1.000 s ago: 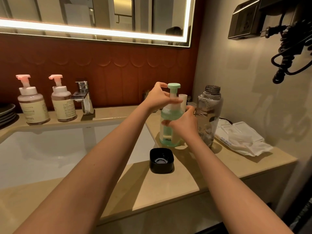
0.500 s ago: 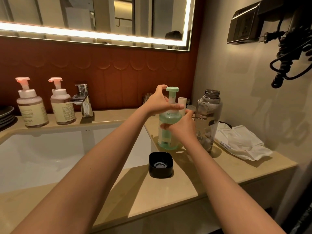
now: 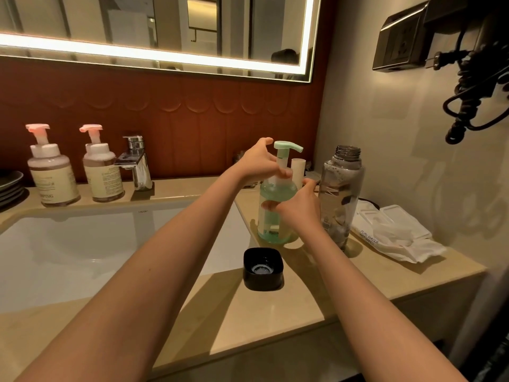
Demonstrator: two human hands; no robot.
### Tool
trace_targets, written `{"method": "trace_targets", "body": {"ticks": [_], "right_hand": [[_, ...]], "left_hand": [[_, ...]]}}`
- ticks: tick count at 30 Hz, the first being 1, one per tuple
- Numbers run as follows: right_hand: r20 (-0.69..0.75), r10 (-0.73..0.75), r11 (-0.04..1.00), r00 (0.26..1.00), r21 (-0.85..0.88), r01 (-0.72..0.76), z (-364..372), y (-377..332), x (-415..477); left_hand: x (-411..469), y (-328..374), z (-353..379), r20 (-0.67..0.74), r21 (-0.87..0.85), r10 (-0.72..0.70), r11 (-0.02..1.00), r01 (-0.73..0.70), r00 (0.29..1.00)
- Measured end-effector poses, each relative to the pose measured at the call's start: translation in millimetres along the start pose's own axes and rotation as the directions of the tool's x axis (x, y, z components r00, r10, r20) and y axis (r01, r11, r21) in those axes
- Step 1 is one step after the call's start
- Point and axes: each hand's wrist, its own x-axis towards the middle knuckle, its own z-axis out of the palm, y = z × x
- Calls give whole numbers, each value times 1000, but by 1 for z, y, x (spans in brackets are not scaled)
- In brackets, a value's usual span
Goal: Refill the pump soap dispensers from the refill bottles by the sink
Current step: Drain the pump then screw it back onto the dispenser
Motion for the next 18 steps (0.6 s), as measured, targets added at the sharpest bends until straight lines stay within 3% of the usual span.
{"method": "trace_targets", "body": {"ticks": [4,9,15,18], "right_hand": [[1,5,1000,1000,1,-5,1,0,0],[-3,6,1000,1000,-24,-6,1,0,0],[9,6,1000,1000,6,-6,0,-2,-1],[4,6,1000,1000,-1,-6,0,-3,-2]], "left_hand": [[-2,6,-5,100,-12,-4,1000,5,995],[0,-2,2,-12,21,-17,1000,17,1000],[3,1,-10,107,79,5,997,-14,994],[3,3,-4,96,43,-8,999,3,995]]}}
